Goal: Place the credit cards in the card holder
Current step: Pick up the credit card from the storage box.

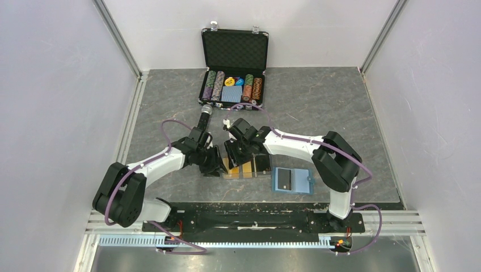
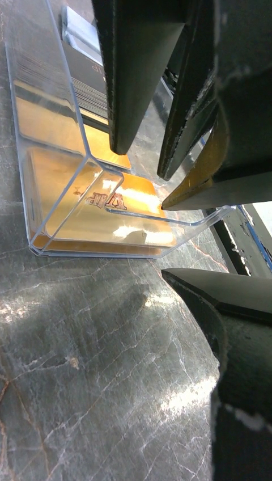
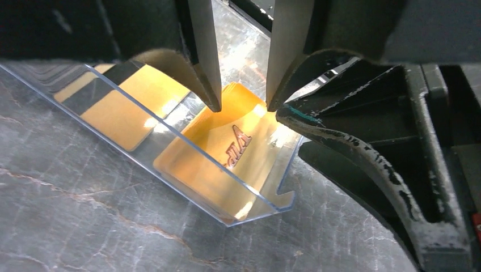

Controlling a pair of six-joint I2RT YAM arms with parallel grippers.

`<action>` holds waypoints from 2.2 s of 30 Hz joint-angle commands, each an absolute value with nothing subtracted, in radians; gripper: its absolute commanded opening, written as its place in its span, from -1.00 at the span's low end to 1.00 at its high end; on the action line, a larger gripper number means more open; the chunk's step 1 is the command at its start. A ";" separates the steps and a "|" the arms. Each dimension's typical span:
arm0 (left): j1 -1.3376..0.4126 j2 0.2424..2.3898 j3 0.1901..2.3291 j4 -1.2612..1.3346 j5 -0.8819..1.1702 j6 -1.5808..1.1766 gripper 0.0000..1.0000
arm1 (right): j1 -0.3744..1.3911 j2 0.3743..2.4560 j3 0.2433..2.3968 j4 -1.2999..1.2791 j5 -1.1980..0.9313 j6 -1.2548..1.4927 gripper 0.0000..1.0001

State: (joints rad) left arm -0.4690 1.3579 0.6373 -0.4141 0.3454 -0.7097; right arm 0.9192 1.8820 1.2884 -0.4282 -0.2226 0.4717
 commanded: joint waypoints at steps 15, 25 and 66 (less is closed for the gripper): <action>-0.479 1.352 0.637 -0.428 0.346 -0.645 -0.20 | 0.923 1.969 1.294 -0.440 -0.215 0.434 -0.64; -0.479 1.350 0.637 -0.443 0.336 -0.638 -0.21 | 0.922 1.915 1.328 -0.479 -0.196 0.437 -1.00; -0.480 1.336 0.630 -0.452 0.323 -0.645 -0.23 | 0.917 1.914 1.221 -0.301 -0.331 0.576 -0.61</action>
